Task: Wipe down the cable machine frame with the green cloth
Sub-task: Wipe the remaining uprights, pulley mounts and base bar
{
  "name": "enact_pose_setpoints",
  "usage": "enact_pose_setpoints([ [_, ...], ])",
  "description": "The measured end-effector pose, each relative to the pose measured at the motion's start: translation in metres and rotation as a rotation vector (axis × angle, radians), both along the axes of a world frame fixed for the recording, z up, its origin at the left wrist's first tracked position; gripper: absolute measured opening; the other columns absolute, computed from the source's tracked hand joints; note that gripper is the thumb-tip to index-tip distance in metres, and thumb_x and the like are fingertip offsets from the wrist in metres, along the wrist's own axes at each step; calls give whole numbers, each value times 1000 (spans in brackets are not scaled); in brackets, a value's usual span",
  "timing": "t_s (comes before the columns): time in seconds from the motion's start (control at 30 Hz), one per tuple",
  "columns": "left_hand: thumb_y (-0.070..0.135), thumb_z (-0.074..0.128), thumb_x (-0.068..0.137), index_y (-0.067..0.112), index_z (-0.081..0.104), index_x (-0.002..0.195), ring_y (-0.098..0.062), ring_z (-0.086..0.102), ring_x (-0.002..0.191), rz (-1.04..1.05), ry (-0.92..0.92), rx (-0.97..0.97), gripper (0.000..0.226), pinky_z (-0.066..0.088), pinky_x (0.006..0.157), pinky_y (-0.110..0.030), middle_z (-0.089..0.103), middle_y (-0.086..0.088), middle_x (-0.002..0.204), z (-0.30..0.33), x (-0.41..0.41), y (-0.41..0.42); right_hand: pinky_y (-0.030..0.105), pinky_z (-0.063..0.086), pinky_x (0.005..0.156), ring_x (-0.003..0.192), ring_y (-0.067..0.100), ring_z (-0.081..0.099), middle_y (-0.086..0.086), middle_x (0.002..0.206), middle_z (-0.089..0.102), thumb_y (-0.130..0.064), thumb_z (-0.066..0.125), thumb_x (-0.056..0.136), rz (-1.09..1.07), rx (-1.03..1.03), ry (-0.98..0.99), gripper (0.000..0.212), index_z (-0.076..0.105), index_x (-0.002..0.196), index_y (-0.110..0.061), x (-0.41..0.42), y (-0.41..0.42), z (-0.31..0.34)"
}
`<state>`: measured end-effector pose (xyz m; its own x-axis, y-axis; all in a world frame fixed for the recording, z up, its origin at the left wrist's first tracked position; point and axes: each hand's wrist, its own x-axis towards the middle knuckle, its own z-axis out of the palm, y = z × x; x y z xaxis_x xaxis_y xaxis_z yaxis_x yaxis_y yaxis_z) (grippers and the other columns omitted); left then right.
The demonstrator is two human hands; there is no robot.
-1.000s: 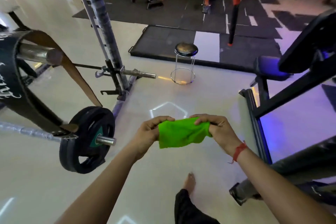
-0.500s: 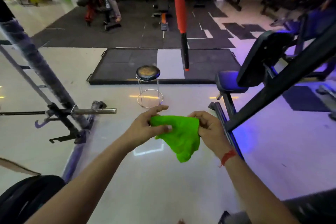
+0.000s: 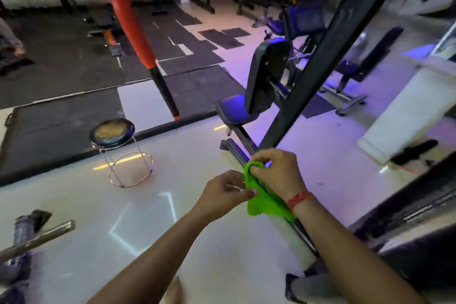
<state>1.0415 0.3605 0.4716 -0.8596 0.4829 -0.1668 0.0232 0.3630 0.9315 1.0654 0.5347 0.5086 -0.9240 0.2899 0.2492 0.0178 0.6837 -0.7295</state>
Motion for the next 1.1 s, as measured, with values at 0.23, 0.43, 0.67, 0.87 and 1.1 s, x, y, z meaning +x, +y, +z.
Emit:
enact_pose_setpoints([
  [0.23,14,66,92,17,75,93,-4,55,75,-314,496,-134,9,43,70,-19,65,5,83,-27,-98,-5,26,50,94,96,9,67,-2,98,76,-17,75,84,-54,-121,-415,17,80,98,-26,-5,22,-12],
  [0.43,30,54,100,23,70,99,2,55,77,-852,693,-28,17,41,74,-12,63,3,85,-6,-161,3,33,55,81,86,20,72,4,93,77,-30,80,84,-70,-662,-584,14,79,93,-18,18,-25,-13],
  [0.67,69,41,91,4,72,115,-32,74,89,-357,-1279,338,76,59,77,-40,75,-19,104,-48,-152,8,43,55,89,94,33,72,22,113,72,-26,69,88,-326,-1517,-180,33,75,113,-5,45,-92,-28],
  [0.87,84,36,85,-2,57,137,-47,61,119,-428,-1674,263,103,45,101,-52,55,-32,138,-90,-51,-34,46,57,89,105,34,69,18,124,67,-24,90,71,-430,-1667,77,62,68,128,-17,76,-118,-46],
  [1.1,30,63,94,12,70,122,-33,68,105,-573,-1192,194,34,54,88,-41,69,-18,121,-61,-38,-18,57,43,110,127,40,58,20,136,62,-19,57,98,-516,-1608,-1,39,59,137,-12,122,-114,-52],
])
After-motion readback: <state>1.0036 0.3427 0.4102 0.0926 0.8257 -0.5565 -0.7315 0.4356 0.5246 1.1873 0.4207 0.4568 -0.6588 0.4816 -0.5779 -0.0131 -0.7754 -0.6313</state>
